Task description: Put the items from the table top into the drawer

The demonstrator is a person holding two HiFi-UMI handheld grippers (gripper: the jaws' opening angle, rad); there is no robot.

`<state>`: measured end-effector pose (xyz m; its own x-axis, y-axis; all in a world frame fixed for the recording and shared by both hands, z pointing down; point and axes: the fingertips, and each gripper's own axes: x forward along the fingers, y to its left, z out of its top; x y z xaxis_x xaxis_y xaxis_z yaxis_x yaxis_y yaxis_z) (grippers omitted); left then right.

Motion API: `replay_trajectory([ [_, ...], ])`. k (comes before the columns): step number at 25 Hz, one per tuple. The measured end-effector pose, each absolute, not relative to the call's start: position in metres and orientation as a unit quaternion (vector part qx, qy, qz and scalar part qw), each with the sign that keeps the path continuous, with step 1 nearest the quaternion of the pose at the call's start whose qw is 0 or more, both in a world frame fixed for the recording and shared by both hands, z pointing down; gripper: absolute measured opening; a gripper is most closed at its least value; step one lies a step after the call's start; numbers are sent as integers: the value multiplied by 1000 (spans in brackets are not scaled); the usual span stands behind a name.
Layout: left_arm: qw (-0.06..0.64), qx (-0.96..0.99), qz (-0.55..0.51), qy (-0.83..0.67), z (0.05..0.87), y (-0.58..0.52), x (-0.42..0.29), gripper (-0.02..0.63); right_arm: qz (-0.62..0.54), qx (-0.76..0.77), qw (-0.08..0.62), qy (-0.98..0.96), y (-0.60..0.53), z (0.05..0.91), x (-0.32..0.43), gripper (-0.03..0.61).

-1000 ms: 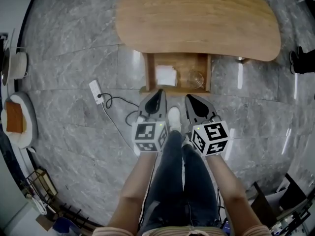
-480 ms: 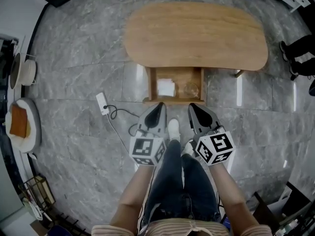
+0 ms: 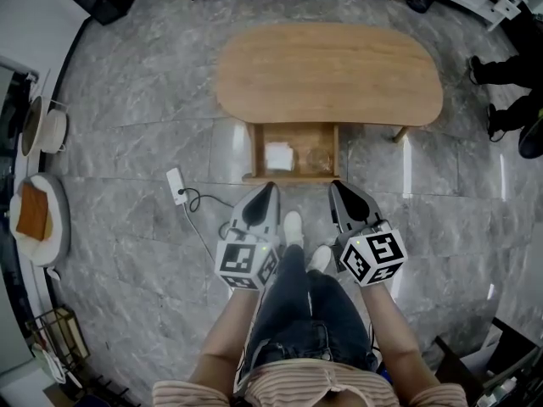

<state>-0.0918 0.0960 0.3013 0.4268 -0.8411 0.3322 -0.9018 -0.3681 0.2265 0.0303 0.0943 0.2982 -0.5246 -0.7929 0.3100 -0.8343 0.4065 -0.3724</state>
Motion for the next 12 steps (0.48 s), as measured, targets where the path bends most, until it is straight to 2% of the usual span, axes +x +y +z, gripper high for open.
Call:
replay_trajectory([
  [12,165,833,73,-523,250,131,-80,12,210,485,21,-849,135,240,47,0],
])
